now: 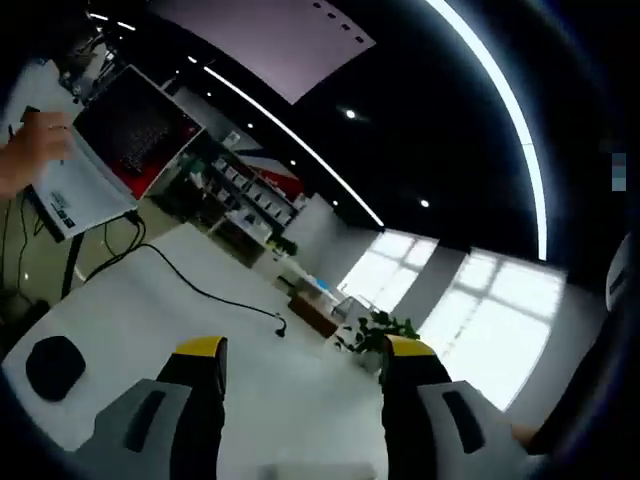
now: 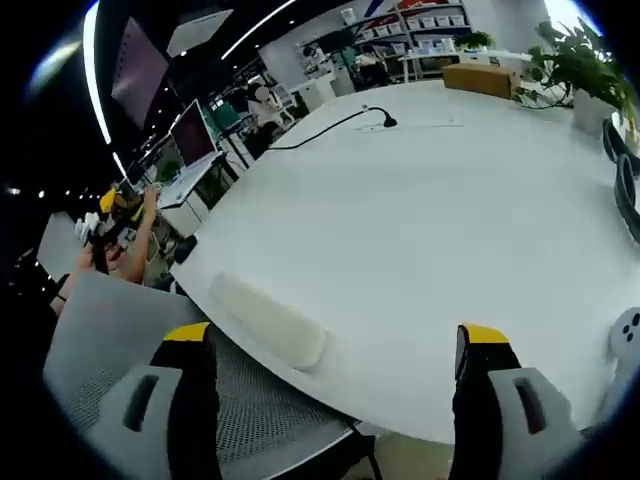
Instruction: Arrange the utensils inside the cutlery case until each visible utensil rests in its matching compartment.
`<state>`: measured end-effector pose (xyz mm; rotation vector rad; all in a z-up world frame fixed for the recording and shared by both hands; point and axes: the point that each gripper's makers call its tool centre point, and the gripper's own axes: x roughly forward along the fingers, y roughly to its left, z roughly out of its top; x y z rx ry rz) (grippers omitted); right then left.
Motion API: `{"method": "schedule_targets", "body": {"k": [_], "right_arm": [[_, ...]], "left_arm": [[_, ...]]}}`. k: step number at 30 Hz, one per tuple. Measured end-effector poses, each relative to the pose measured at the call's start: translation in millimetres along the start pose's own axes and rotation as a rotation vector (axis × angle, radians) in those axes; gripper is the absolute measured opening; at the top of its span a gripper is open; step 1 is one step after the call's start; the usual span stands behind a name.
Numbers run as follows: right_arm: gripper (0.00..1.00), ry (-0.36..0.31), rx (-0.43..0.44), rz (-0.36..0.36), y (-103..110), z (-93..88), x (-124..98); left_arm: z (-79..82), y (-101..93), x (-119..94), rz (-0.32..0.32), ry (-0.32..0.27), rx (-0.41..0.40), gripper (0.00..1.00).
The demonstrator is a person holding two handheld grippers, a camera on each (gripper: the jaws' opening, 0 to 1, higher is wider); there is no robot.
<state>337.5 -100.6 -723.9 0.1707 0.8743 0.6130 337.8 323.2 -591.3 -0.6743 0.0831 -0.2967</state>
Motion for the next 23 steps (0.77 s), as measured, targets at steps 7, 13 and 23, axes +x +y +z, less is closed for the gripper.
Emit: {"method": "schedule_targets", "body": {"k": [7, 13, 23], "right_arm": [[0.99, -0.017, 0.03, 0.0, -2.9, -0.8, -2.8], [0.97, -0.021, 0.019, 0.016, -0.4, 1.7, -3.9], [0.89, -0.005, -0.023, 0.024, -0.9, 1.5, -8.5]], "left_arm": [[-3.9, 10.8, -0.6, 0.072, -0.004, -0.024, 0.99], [-3.8, 4.8, -0.6, 0.063, 0.01, -0.026, 1.0], [-29.1, -14.1, 6.0, 0.014, 0.103, -0.031, 1.0]]}}
